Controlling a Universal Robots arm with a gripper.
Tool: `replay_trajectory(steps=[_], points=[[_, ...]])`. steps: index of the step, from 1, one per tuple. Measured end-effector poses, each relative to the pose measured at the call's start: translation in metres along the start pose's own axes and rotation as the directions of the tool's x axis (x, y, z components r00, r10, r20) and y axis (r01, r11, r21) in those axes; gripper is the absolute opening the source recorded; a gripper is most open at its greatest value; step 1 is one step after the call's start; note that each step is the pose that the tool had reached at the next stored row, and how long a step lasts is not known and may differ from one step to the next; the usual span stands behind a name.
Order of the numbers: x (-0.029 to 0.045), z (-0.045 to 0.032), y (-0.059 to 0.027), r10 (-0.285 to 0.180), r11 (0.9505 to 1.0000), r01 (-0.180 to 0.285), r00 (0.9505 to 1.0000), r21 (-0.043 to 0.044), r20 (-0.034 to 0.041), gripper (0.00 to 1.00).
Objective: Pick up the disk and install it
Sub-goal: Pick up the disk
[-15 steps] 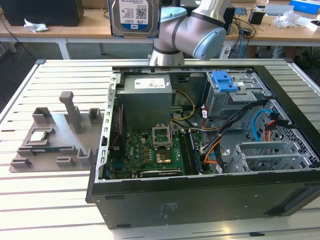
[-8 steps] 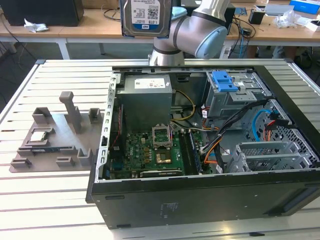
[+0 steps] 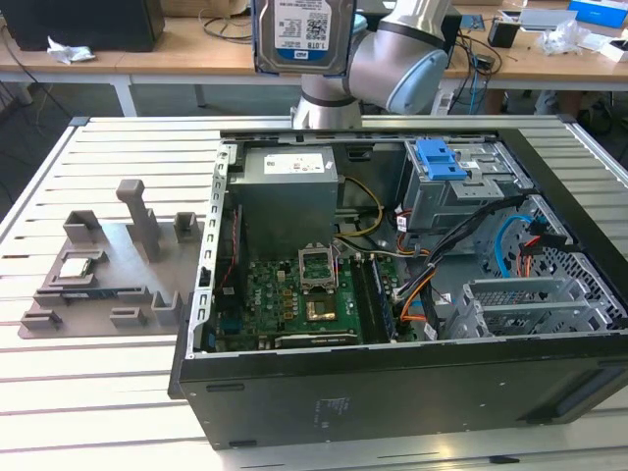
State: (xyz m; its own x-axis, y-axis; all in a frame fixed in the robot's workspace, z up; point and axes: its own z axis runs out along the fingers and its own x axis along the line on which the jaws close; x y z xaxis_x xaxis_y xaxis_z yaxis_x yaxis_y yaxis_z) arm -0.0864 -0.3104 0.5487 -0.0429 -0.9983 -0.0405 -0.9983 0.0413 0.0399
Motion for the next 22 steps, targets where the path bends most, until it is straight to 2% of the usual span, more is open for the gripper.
replay_trajectory(steps=[12,22], points=[[0.0129,-0.0004,-0.0156,0.0,1.0,0.0,1.0,-0.0013,-0.0001,0.37],[0.0206,-0.0004,-0.0283,0.0,1.0,0.0,1.0,-0.0018,0.0,0.37]])
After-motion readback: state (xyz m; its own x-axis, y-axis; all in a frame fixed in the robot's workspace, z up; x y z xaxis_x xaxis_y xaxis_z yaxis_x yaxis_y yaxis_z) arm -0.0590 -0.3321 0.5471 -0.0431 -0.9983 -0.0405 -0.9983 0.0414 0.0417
